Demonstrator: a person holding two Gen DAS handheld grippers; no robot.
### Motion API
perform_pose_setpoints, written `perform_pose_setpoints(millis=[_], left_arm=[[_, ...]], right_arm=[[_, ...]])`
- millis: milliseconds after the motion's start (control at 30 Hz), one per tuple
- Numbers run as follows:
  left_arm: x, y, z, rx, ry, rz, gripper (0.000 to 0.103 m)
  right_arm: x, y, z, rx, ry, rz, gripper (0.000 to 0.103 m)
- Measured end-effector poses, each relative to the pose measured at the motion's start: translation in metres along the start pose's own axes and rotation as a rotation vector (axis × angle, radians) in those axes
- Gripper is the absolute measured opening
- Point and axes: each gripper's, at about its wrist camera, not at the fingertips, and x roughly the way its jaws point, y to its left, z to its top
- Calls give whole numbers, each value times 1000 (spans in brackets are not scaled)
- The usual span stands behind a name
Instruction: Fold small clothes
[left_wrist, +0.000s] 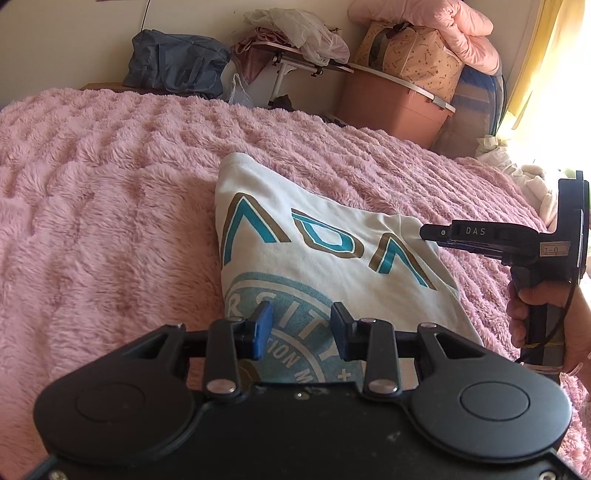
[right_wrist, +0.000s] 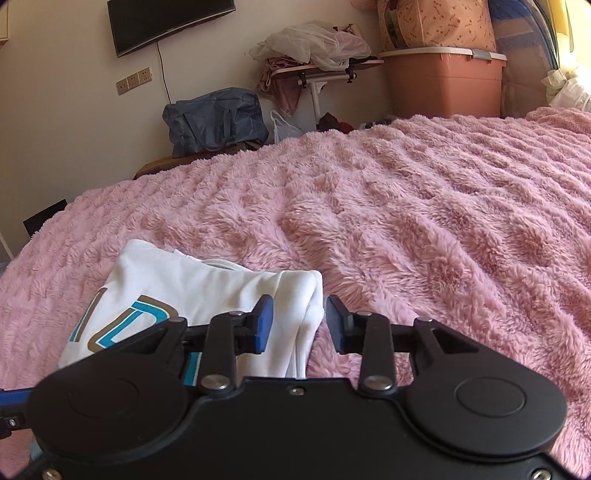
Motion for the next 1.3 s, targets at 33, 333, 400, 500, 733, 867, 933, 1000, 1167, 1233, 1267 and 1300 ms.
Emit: perform_pose_setpoints(millis=[33, 333, 400, 500, 733, 867, 933, 1000, 1167, 1233, 1267, 1300], left_arm=[[3, 0, 0, 1, 2, -2, 37], [12, 0, -7, 19, 8, 0, 39], [12, 1, -9, 11, 8, -2, 40], [6, 1, -9, -5, -10, -10, 40], [15, 2, -18, 8, 17, 8, 41], [19, 4, -14, 11, 36, -1, 43], [11, 8, -11, -11, 27, -26, 43], [-6, 14, -8, -48, 6, -48, 43], [-56, 22, -32, -97, -31, -79, 43], [-73, 20, -48, -70, -37, -62, 43], [-79, 17, -57, -37, -35, -40, 43], [-81, 14, -65, -2, -20, -15, 43]], right_arm=[[4, -2, 0, 8, 12, 6, 31], [27, -1, 5, 15, 81, 48, 6], [26, -1, 5, 24, 73, 54, 5], [16, 4, 12, -22, 24, 11, 4], [38, 1, 3, -76, 85, -34, 3], [44, -2, -6, -36, 91, -42, 4], [36, 0, -2, -46, 74, -38, 7], [15, 3, 3, -61, 33, -15, 11], [-61, 13, -9, -119, -2, 108, 30], [-85, 13, -26, -124, 2, 133, 39], [-98, 12, -40, -125, 13, 132, 39], [-106, 11, -52, -124, 29, 127, 39]])
